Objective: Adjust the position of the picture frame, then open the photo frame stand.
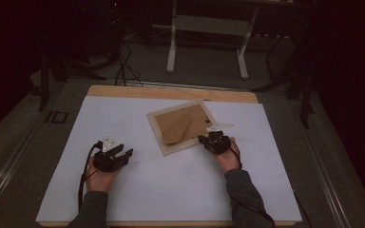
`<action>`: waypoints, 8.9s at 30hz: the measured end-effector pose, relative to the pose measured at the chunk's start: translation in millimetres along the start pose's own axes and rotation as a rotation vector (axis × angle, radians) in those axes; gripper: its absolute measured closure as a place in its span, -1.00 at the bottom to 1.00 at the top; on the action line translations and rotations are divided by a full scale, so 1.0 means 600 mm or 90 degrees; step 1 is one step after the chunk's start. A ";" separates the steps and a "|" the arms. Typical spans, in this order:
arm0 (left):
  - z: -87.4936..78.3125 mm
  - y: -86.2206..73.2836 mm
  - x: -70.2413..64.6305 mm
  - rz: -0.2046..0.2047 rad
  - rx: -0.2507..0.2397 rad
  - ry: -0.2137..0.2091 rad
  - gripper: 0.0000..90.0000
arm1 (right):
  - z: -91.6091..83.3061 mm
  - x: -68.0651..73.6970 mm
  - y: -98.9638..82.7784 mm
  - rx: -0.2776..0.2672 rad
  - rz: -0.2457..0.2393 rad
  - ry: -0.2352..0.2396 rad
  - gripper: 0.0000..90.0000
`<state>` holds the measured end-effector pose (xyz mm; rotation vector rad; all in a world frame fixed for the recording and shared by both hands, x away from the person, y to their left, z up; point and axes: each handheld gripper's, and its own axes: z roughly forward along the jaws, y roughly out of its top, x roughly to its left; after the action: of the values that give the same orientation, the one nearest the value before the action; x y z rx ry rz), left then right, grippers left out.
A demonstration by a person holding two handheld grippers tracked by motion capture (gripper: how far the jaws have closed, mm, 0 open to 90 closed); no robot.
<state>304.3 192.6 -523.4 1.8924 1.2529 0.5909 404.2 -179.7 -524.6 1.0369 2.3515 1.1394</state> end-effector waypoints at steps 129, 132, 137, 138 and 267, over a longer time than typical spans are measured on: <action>0.164 0.100 -0.039 0.070 0.055 -0.067 1.00 | -0.125 0.008 -0.101 0.000 0.148 -0.178 0.95; 0.172 0.099 -0.038 0.057 0.061 -0.077 0.99 | -0.118 -0.003 -0.109 0.017 0.174 -0.194 0.95; 0.176 0.097 -0.039 0.043 0.076 -0.073 1.00 | -0.108 -0.012 -0.113 0.028 0.208 -0.176 1.00; 0.175 0.098 -0.043 0.046 0.080 -0.069 1.00 | -0.108 -0.015 -0.112 0.025 0.224 -0.157 1.00; 0.012 0.008 -0.049 -0.058 0.047 -0.007 0.28 | -0.085 0.007 -0.068 0.003 0.102 -0.071 0.79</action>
<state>300.2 162.1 -522.7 1.8860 1.3621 0.4909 353.6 -221.3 -524.2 1.2763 2.2184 1.1007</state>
